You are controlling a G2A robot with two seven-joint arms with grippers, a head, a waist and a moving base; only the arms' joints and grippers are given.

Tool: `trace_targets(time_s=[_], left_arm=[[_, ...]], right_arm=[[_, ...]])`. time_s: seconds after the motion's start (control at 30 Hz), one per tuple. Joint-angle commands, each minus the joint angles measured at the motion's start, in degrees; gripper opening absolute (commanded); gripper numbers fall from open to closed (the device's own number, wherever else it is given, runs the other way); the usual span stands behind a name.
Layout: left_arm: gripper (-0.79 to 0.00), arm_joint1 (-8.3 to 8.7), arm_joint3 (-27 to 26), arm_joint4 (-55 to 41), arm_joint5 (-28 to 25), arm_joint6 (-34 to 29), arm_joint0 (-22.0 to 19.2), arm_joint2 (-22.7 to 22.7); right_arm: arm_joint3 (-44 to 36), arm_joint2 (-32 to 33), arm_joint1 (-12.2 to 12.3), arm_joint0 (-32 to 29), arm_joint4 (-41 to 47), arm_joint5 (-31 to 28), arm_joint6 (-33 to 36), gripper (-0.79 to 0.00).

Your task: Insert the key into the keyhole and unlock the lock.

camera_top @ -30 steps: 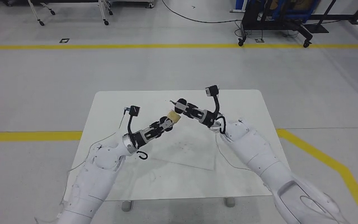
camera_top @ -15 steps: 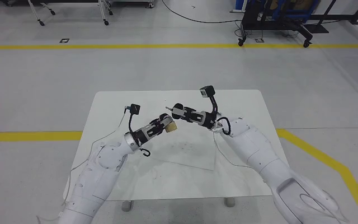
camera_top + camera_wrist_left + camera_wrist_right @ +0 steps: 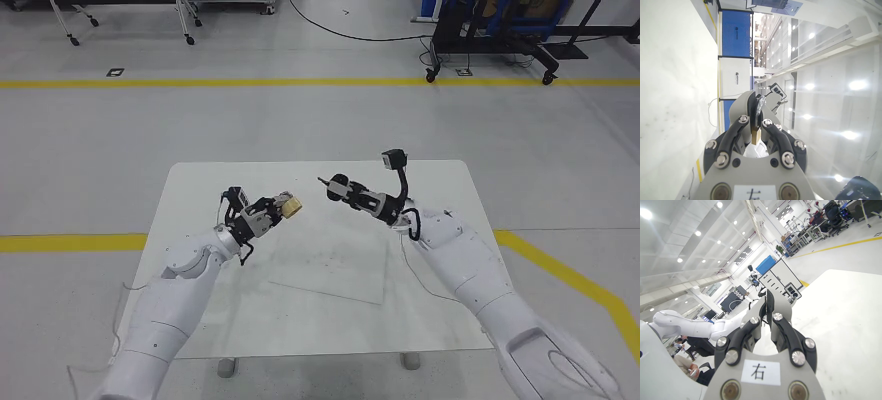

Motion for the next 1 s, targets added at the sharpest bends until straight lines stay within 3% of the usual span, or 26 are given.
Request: trace_targets(time_s=[0.0, 0.1, 0.43, 0.53, 0.63, 0.87, 0.97], left_arm=[[-0.785, -0.48, 2.1, -1.5, 1.8, 0.3, -1.6, 1.0], [-0.785, -0.72, 3.9, 4.8, 2.7, 3.0, -4.5, 3.2], [-0.785, -0.72, 3.9, 4.8, 2.7, 3.0, -4.5, 3.2], [-0.785, -0.85, 3.1, 3.1, 1.7, 5.6, -2.5, 2.6], [-0.785, -1.07, 1.9, 1.1, -0.8, 7.6, -0.9, 2.0], [-0.785, -1.84, -0.9, 3.4, -7.9, 11.6, -0.4, 3.1], [-0.785, -2.0, -1.5, 6.0, -9.8, 13.3, -0.6, 3.6]], right_arm=[[-2.5, 0.9, 0.5, -1.7, -2.5, 2.0, -0.8, -0.785], [-6.5, 1.5, 1.0, -4.1, -2.9, 4.1, 0.1, -0.785], [-7.1, 1.4, 1.0, -4.4, -1.8, 3.8, 0.5, -0.785], [-9.4, 1.1, 0.8, -5.6, 0.8, 4.1, 0.3, -0.785], [-10.3, 2.1, 1.4, -5.5, -3.2, 7.9, 0.8, -0.785], [-14.5, 2.1, 1.8, -8.6, -1.5, 18.5, 4.5, -0.785], [-14.9, 1.9, 1.7, -9.1, -0.1, 19.6, 4.3, -0.785]])
